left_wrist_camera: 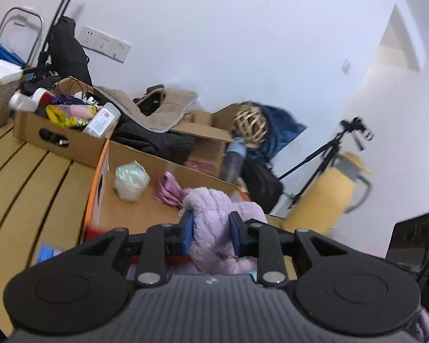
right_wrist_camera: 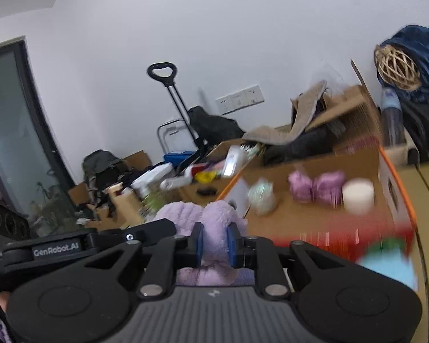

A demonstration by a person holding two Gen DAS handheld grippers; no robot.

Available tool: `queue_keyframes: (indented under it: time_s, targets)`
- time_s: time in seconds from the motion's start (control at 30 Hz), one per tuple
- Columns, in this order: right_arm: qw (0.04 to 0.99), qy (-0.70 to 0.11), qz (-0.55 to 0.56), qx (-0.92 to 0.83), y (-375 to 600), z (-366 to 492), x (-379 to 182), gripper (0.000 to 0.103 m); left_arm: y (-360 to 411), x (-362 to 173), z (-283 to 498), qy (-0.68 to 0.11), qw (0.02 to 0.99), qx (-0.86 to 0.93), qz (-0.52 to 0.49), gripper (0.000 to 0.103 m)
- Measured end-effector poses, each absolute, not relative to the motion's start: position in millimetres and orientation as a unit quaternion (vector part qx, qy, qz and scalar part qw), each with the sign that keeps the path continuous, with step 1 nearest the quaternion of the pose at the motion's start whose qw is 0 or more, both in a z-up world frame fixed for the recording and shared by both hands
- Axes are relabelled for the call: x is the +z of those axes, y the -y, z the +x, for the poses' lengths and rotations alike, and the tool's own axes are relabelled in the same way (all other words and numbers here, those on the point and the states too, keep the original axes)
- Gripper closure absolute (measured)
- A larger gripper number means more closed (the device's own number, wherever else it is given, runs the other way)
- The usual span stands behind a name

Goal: Organize soft objects
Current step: 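Lift the lavender headband with both tools over the cardboard box, then lower the headband into the box and open both tools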

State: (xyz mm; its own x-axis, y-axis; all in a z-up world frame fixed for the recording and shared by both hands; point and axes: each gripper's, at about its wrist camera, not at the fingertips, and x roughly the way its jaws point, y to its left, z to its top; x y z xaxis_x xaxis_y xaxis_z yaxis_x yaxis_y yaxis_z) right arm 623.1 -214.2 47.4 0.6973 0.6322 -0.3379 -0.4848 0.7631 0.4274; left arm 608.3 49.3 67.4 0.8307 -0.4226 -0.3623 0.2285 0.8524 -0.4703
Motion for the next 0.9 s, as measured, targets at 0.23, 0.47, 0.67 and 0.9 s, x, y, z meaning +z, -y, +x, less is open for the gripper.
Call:
queue_keyframes:
  time_s: [0.23,0.47,0.67,0.9]
  targets:
    - [0.892,-0.329,0.14,0.278,173.4,751.1,17.3,0.086,-53.0,23.9,706.5,-0.331,0.925,-0.091,-0.161,0.071]
    - [0.867,-0.399,0.107,0.28,141.6,776.1,-35.2,0.075,-62.8,20.5,682.3,-0.3,0.945,-0.077,-0.106,0.046]
    - [0.878,-0.378,0.084,0.283,155.7,753.7,-3.2,0.058,-64.4,66.2,635.9,-0.257,0.96,-0.078,-0.085,0.042]
    - [0.922,-0.276,0.023,0.271,203.9,655.3,73.0,0.041,-55.3,74.3,517.4,-0.19,0.979,-0.052,-0.061,0.02]
